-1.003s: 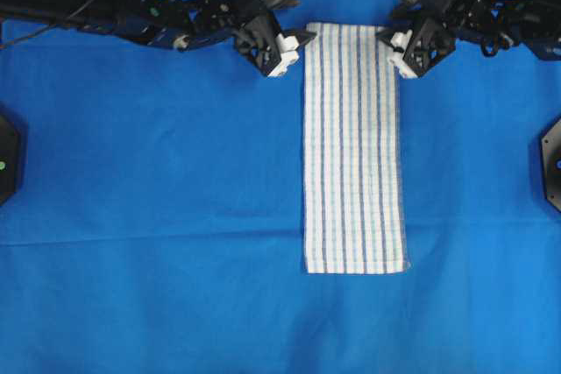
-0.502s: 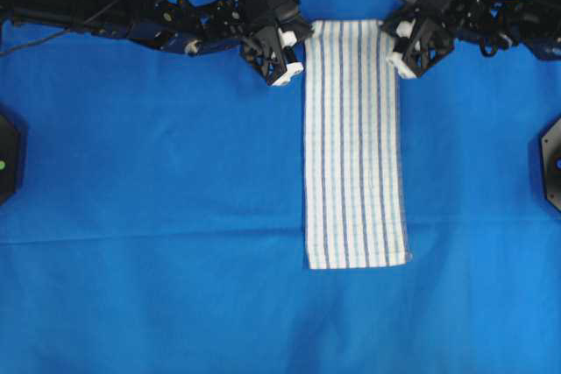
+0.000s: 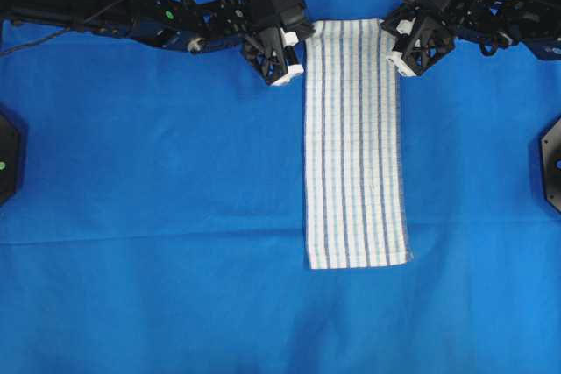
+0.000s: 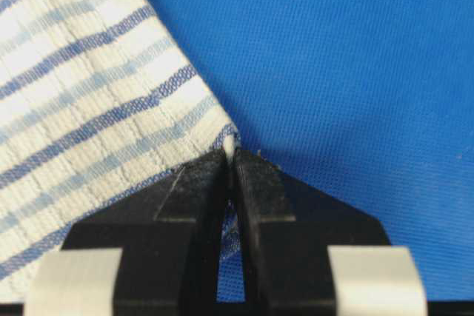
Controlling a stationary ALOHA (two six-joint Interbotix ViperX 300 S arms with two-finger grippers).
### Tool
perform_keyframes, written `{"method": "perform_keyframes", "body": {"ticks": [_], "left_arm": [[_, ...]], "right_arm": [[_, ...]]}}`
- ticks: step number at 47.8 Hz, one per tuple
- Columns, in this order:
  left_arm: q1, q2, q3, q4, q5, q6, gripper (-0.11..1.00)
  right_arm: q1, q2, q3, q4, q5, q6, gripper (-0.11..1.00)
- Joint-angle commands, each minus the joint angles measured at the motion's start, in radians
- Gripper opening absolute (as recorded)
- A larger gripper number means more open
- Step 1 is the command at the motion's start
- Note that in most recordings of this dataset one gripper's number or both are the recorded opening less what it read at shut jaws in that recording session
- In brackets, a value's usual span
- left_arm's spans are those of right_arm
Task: Fold a vertical towel.
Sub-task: 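Grasp the towel's top left and right corners with both grippers, then lift the top edge and carry it down toward the bottom edge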
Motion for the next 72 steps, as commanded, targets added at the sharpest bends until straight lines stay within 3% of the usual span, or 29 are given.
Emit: {"method": "perform_keyframes", "body": {"ticks": [1, 7, 20, 29, 42, 53, 72], "left_arm": [[0.014, -0.078, -0.020, 0.000, 0.006, 0.023, 0.03], [0.025, -0.117, -0.023, 0.000, 0.018, 0.057, 0.03], [0.025, -0.160, -0.031, 0.000, 0.071, 0.061, 0.03], [-0.026, -0.224, 0.000, 0.000, 0.097, 0.067, 0.03], [-0.146, -0.337, 0.103, 0.000, 0.097, 0.069, 0.03], [-0.264, -0.364, 0.173, 0.000, 0.097, 0.067, 0.03], [-0.425, -0.311, 0.215, 0.000, 0.092, 0.014, 0.03]], "right_arm": [[-0.011, -0.066, -0.017, 0.000, 0.009, -0.002, 0.05], [-0.026, -0.127, -0.017, -0.005, 0.028, -0.005, 0.05], [-0.032, -0.193, -0.014, -0.018, 0.078, 0.002, 0.05], [0.018, -0.298, 0.008, -0.017, 0.146, 0.012, 0.05], [0.178, -0.485, 0.092, 0.009, 0.212, 0.035, 0.05], [0.382, -0.584, 0.153, 0.021, 0.268, 0.120, 0.05], [0.660, -0.466, 0.166, 0.023, 0.322, 0.310, 0.05]]}}
